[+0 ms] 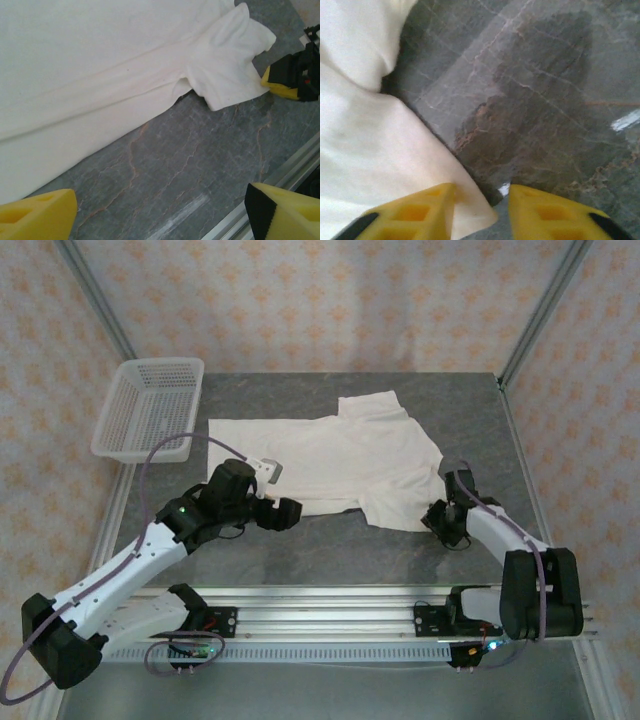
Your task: Fold the inside-out t-shirt
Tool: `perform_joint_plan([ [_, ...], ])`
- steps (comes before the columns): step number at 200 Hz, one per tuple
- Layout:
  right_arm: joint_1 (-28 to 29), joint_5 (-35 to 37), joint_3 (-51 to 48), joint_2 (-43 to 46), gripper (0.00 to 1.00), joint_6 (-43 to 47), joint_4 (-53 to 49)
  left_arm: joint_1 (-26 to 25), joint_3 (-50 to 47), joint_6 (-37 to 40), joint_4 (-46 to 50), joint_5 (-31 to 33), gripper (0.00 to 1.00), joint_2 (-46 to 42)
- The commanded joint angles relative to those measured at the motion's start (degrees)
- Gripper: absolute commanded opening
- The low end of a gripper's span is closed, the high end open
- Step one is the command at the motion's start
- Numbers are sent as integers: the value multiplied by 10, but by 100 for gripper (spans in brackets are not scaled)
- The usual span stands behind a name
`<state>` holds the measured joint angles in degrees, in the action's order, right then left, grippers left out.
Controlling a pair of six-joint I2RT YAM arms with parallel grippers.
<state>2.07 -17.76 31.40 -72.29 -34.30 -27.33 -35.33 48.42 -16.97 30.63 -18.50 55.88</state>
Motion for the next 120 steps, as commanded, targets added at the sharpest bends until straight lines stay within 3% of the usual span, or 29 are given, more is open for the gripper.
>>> perform_joint_plan([
  [1, 8, -31, 6, -24, 13, -6, 48, -7, 12, 26, 19, -5, 91, -1],
  [16, 13, -36, 20, -18, 0, -4, 39, -10, 10, 27, 18, -5, 93, 0],
  [67, 61, -58, 148, -37, 0, -47, 28, -12, 10, 19, 12, 24, 95, -10],
  [120, 59, -7, 458, -296, 0, -71, 18, -13, 0, 3, 16, 47, 96, -17],
])
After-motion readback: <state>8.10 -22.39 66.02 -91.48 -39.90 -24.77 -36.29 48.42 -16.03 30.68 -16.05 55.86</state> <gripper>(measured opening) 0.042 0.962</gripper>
